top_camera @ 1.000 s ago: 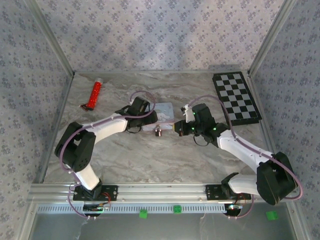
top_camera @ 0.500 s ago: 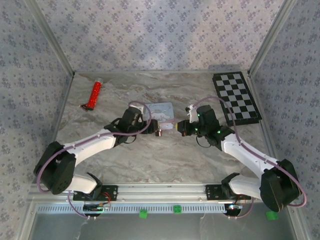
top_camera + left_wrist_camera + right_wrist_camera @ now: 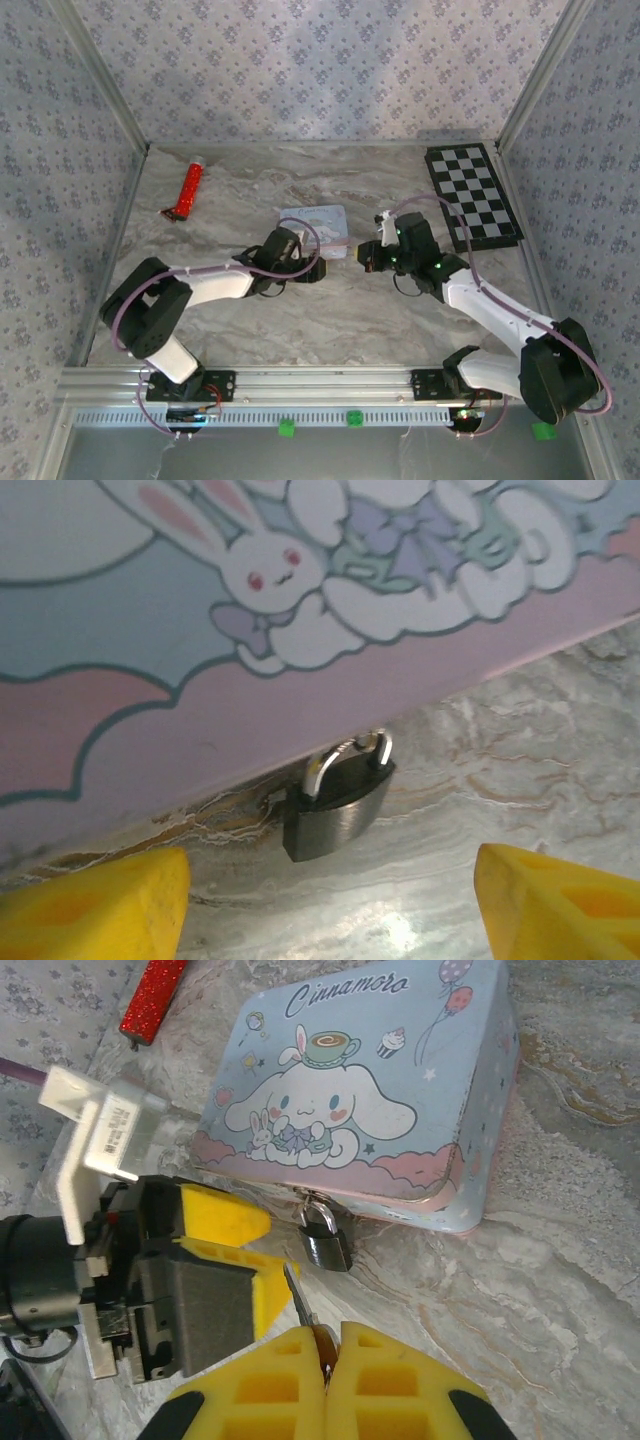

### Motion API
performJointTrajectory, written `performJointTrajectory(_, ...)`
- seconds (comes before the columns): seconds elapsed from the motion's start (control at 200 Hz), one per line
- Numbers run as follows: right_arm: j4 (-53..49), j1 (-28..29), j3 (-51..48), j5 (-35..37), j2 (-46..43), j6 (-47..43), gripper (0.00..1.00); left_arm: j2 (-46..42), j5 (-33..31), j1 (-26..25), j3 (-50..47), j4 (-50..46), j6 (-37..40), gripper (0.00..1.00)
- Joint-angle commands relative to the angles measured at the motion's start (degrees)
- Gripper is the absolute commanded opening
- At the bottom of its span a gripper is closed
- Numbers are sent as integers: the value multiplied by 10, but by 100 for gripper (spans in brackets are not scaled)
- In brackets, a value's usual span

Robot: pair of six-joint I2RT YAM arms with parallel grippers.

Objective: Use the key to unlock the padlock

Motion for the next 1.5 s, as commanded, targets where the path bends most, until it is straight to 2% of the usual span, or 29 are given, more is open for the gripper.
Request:
performJointTrajectory(0.0, 4, -7, -7, 6, -18, 9, 0, 18, -7, 2, 25, 32, -14, 73)
performJointTrajectory(0.16, 12, -13, -17, -2, -22, 14, 0, 42, -12, 2, 26, 60, -22, 72)
performJointTrajectory(0.27, 19, -17, -23, -9, -26, 19, 0, 63, -11, 2, 30, 83, -26, 64)
performJointTrajectory(0.48, 22, -22, -29, -17, -30, 23, 0, 93, -24, 2, 40, 104, -37, 58)
performJointTrajectory(0.655, 28, -25, -33, -20, -30, 27, 0, 112, -9, 10, 55, 112, -52, 50)
performJointTrajectory(1.049, 28, -26, -34, -25, -29, 31, 0, 105, -8, 9, 68, 100, -54, 36)
performJointTrajectory(1.124, 38, -31, -45, -18, -37, 50, 0, 100, -6, 8, 68, 100, -62, 33)
performJointTrajectory(1.269, 88, -55, -70, -53, -29, 102, 0, 89, -6, 9, 67, 95, -71, 28)
performJointTrajectory(1.399, 102, -62, -75, -65, -18, 116, 0, 86, -2, 8, 72, 89, -79, 21)
performJointTrajectory(1.494, 107, -62, -77, -69, -15, 121, 0, 84, -1, 8, 71, 90, -82, 20)
